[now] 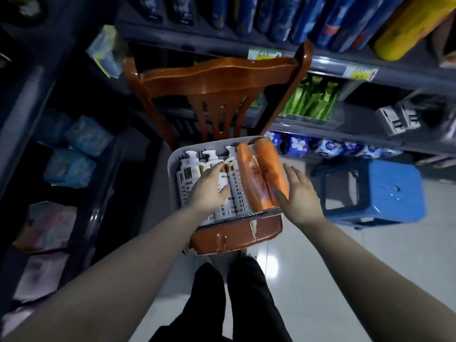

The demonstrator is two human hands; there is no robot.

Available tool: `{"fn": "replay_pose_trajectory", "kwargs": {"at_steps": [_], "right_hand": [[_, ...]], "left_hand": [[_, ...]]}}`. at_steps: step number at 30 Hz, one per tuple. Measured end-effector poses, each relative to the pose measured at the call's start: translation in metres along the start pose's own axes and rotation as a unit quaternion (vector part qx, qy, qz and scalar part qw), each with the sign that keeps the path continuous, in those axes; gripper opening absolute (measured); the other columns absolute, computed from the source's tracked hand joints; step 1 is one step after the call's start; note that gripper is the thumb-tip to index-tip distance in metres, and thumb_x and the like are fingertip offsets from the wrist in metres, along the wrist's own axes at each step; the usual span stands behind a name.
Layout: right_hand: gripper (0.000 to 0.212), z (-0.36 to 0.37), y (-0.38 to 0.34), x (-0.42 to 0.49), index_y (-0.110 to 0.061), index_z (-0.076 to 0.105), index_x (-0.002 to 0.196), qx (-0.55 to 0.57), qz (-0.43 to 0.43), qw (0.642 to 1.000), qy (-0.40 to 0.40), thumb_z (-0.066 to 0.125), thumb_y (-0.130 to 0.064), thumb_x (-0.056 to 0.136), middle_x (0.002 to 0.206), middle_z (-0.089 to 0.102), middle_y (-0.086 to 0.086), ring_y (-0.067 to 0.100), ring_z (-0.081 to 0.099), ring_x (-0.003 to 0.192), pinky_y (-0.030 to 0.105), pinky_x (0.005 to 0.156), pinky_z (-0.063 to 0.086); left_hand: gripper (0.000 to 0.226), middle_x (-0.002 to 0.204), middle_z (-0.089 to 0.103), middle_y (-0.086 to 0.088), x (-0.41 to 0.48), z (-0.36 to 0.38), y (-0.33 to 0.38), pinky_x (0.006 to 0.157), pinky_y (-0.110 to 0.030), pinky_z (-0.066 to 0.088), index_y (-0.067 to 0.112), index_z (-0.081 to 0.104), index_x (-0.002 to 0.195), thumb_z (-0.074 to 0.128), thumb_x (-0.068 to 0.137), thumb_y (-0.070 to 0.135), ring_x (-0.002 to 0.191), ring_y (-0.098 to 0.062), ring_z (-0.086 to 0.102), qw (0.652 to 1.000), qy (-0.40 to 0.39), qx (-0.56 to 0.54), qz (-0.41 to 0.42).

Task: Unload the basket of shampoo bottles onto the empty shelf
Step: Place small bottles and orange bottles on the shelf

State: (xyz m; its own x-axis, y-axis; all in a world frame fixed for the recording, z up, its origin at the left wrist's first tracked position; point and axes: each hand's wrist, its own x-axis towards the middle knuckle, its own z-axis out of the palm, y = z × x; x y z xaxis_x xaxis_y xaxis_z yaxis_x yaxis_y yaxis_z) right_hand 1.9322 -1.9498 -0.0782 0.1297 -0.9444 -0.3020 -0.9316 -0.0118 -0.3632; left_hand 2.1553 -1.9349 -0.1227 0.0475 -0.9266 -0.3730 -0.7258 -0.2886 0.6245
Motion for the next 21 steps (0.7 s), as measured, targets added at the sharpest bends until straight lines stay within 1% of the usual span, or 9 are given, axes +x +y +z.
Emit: {"fn": "replay_pose_trajectory", "kwargs": {"at_steps": [5, 7, 9, 11, 14, 16, 19, 20, 21], "right_hand": [[0.065, 0.024, 0.021, 0.04, -0.007, 0.031, 0.147, 0.003, 0.013, 1.0, -0.028, 0.058, -0.028, 0.091, 0.145, 0.041, 0.019, 0.036, 0.038, 0.131, 0.04, 0.106, 0.031], [0.061, 0.032, 0.029, 0.059, -0.007, 0.035, 0.145, 0.0, 0.011, 0.999, -0.032, 0.056, -0.029, 0.092, 0.139, 0.047, 0.02, 0.038, 0.043, 0.124, 0.041, 0.1, 0.036], [0.055, 0.039, 0.035, 0.075, -0.009, 0.04, 0.141, -0.004, 0.016, 1.0, -0.026, 0.054, -0.03, 0.093, 0.132, 0.051, 0.019, 0.038, 0.046, 0.117, 0.041, 0.092, 0.041], [0.05, 0.045, 0.04, 0.087, -0.011, 0.044, 0.138, -0.012, 0.011, 1.0, -0.02, 0.052, -0.031, 0.093, 0.125, 0.053, 0.017, 0.037, 0.047, 0.112, 0.042, 0.085, 0.043], [0.045, 0.049, 0.046, 0.099, -0.012, 0.048, 0.134, -0.029, -0.002, 0.999, -0.019, 0.049, -0.029, 0.092, 0.117, 0.055, 0.016, 0.035, 0.048, 0.107, 0.041, 0.082, 0.043], [0.042, 0.05, 0.051, 0.104, -0.011, 0.052, 0.129, -0.042, -0.011, 0.999, -0.022, 0.049, -0.029, 0.091, 0.113, 0.056, 0.016, 0.035, 0.05, 0.103, 0.041, 0.08, 0.045], [0.039, 0.053, 0.058, 0.109, -0.011, 0.055, 0.122, -0.053, -0.018, 0.998, -0.023, 0.051, -0.032, 0.09, 0.109, 0.058, 0.015, 0.033, 0.052, 0.099, 0.04, 0.079, 0.046], [0.04, 0.054, 0.059, 0.11, -0.011, 0.055, 0.123, -0.052, -0.019, 0.998, -0.023, 0.052, -0.034, 0.09, 0.109, 0.058, 0.014, 0.032, 0.052, 0.099, 0.038, 0.079, 0.045], [0.043, 0.055, 0.06, 0.111, -0.012, 0.055, 0.125, -0.049, -0.02, 0.998, -0.023, 0.053, -0.035, 0.09, 0.11, 0.058, 0.013, 0.031, 0.052, 0.1, 0.037, 0.079, 0.044]], "left_hand": [[0.07, 0.154, 0.035, -0.007, 0.033, 0.038, 0.004, 0.103, -0.037, 0.041, 0.021, 0.023, 0.151, 0.059, 0.092, 0.03, 0.132, -0.027, 0.045, 0.998, -0.037, -0.039, -0.039], [0.073, 0.15, 0.04, -0.009, 0.049, 0.053, 0.01, 0.101, -0.033, 0.041, 0.015, 0.024, 0.151, 0.062, 0.092, 0.031, 0.133, -0.026, 0.044, 0.998, -0.032, -0.047, -0.038], [0.069, 0.138, 0.053, -0.008, 0.063, 0.067, 0.019, 0.087, -0.028, 0.042, 0.015, 0.031, 0.147, 0.066, 0.089, 0.028, 0.122, -0.025, 0.053, 0.996, -0.017, -0.079, -0.046], [0.057, 0.122, 0.062, -0.006, 0.075, 0.081, 0.028, 0.083, -0.031, 0.047, 0.016, 0.043, 0.137, 0.068, 0.086, 0.025, 0.111, -0.025, 0.059, 0.992, 0.005, -0.109, -0.064], [0.051, 0.118, 0.063, -0.01, 0.091, 0.1, 0.036, 0.087, -0.037, 0.049, 0.01, 0.049, 0.127, 0.069, 0.085, 0.03, 0.108, -0.028, 0.06, 0.986, 0.031, -0.094, -0.137], [0.049, 0.109, 0.063, -0.007, 0.099, 0.108, 0.039, 0.075, -0.033, 0.048, 0.007, 0.053, 0.118, 0.072, 0.082, 0.036, 0.096, -0.024, 0.06, 0.977, 0.029, -0.087, -0.195], [0.035, 0.084, 0.055, 0.004, 0.106, 0.114, 0.041, 0.055, -0.023, 0.037, 0.018, 0.05, 0.088, 0.074, 0.079, 0.042, 0.066, -0.013, 0.051, 0.961, 0.026, -0.103, -0.256], [0.037, 0.082, 0.054, 0.004, 0.107, 0.114, 0.042, 0.052, -0.023, 0.038, 0.018, 0.047, 0.084, 0.075, 0.079, 0.041, 0.061, -0.011, 0.05, 0.955, 0.022, -0.114, -0.272], [0.038, 0.086, 0.058, 0.001, 0.109, 0.116, 0.042, 0.054, -0.024, 0.042, 0.017, 0.047, 0.088, 0.075, 0.078, 0.04, 0.064, -0.012, 0.054, 0.95, 0.017, -0.13, -0.284]]}}
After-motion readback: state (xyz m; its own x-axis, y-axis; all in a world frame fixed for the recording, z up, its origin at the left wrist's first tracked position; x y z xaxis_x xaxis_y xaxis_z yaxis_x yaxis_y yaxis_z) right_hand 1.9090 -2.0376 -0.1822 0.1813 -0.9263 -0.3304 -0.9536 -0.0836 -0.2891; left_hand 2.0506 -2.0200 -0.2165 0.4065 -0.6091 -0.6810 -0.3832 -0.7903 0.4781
